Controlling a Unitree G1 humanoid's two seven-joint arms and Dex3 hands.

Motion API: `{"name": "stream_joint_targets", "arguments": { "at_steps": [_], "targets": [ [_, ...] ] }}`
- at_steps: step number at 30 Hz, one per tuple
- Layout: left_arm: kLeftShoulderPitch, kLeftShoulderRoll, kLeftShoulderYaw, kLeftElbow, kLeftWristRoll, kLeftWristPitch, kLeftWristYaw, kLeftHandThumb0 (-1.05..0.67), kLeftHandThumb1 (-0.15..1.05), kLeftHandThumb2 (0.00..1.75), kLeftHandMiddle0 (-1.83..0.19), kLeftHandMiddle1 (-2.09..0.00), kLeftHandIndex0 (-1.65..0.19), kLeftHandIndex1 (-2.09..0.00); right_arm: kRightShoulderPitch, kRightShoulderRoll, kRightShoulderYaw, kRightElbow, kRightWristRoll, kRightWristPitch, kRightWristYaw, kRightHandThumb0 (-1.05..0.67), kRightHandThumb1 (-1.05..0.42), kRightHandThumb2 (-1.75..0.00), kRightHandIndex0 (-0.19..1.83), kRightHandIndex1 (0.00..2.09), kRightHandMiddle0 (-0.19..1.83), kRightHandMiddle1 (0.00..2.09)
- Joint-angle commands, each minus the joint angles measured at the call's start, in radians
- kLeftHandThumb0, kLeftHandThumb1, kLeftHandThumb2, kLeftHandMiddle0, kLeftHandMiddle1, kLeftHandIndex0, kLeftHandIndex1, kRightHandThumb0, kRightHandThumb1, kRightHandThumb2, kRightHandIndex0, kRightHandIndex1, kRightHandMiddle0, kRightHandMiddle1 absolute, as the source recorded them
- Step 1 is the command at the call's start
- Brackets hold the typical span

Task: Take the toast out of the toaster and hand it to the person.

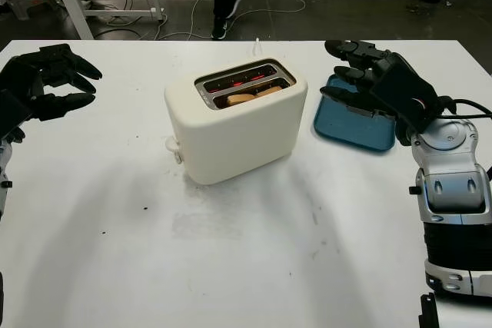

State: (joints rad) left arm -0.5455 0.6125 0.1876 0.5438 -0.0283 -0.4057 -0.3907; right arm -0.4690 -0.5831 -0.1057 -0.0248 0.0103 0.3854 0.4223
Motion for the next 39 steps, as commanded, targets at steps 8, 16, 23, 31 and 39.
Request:
{"name": "stream_joint_targets", "arguments": {
  "at_steps": [8,16,23,31,39],
  "targets": [
    [0.009,0.002,0.005,-0.01,-0.006,0.006,0.006,-1.05,0.84,0.0,-0.49,-1.29,-0.61,-1.07,0.002,0.002,0.001,-0.008,-0.004,0.0,-0.01,-0.3,-0.92,-0.17,0.4,0.01,0.39,0.0],
    [0.01,0.003,0.0,-0.005,0.002,0.001,0.01,-1.05,0.84,0.0,-0.47,-1.31,-0.58,-1.1,0.006,0.01,-0.006,-0.008,-0.005,-0.002,-0.009,-0.32,-0.92,-0.16,0.4,0.01,0.4,0.0],
    [0.015,0.001,0.002,-0.023,-0.004,0.022,0.01,-1.05,0.84,0.0,-0.47,-1.32,-0.57,-1.12,0.008,0.005,-0.002,-0.01,-0.013,-0.012,-0.004,-0.32,-0.92,-0.17,0.4,0.0,0.4,0.0],
    [0.012,0.004,-0.003,-0.017,0.004,0.006,0.009,-1.05,0.84,0.0,-0.46,-1.33,-0.56,-1.13,0.011,0.006,-0.009,-0.006,-0.008,-0.014,-0.004,-0.32,-0.92,-0.16,0.41,0.01,0.4,0.0],
    [0.013,0.002,-0.002,-0.016,0.007,0.011,0.016,-1.05,0.84,0.0,-0.47,-1.34,-0.57,-1.14,0.006,0.006,-0.001,-0.018,-0.018,0.009,-0.009,-0.3,-0.92,-0.16,0.41,0.01,0.4,0.0]
  ]
}}
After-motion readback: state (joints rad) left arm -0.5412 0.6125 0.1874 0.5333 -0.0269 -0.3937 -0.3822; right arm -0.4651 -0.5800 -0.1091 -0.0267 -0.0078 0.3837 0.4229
